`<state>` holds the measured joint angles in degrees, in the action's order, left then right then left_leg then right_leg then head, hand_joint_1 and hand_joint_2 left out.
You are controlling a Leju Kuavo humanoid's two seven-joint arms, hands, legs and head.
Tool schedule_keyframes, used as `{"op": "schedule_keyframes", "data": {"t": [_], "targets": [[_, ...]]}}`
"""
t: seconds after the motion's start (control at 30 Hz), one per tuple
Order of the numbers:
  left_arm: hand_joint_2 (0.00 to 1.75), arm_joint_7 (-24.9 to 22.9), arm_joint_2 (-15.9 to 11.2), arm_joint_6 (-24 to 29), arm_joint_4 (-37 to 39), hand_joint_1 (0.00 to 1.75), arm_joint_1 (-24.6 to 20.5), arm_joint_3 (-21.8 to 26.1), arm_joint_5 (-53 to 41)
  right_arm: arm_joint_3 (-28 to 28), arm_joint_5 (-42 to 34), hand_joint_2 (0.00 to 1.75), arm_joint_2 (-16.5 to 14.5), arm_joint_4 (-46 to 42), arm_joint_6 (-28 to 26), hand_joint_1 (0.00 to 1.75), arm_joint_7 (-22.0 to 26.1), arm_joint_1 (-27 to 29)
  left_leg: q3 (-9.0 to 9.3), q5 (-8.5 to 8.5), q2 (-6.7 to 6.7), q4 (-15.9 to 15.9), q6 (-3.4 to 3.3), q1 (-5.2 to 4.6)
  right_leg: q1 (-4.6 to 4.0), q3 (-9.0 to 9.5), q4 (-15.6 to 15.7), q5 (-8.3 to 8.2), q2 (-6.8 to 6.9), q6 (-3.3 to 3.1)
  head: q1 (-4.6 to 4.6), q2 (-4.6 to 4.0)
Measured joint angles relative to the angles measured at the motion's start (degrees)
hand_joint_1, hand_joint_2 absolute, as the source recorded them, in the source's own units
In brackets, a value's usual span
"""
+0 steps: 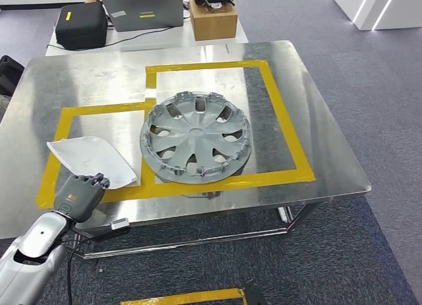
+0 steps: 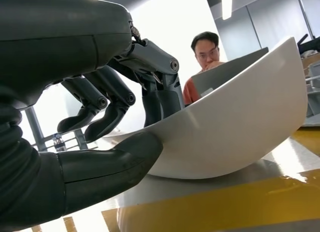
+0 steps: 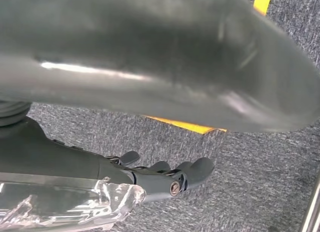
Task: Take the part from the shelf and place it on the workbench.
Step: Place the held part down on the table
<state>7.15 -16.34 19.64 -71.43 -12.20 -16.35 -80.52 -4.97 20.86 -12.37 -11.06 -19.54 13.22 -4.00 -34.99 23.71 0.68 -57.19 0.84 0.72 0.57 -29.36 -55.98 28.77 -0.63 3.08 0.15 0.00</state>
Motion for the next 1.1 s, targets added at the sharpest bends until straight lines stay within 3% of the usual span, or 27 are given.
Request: {"op": "schedule_keyframes", "data": {"t": [1.1], "targets": [[1.75,-1.67,-0.56,1.37,0.0,1.75,-1.47,-0.09,-3.21,0.03,-0.09,0.0,0.0,-0.02,0.39,0.0,0.67,-0.11,0.08,-0.07,-0.01,0.05,0.01,0.18,-0.15,0.54,-0.17,0.04,0.0,-0.06,0.01,0.0]]}}
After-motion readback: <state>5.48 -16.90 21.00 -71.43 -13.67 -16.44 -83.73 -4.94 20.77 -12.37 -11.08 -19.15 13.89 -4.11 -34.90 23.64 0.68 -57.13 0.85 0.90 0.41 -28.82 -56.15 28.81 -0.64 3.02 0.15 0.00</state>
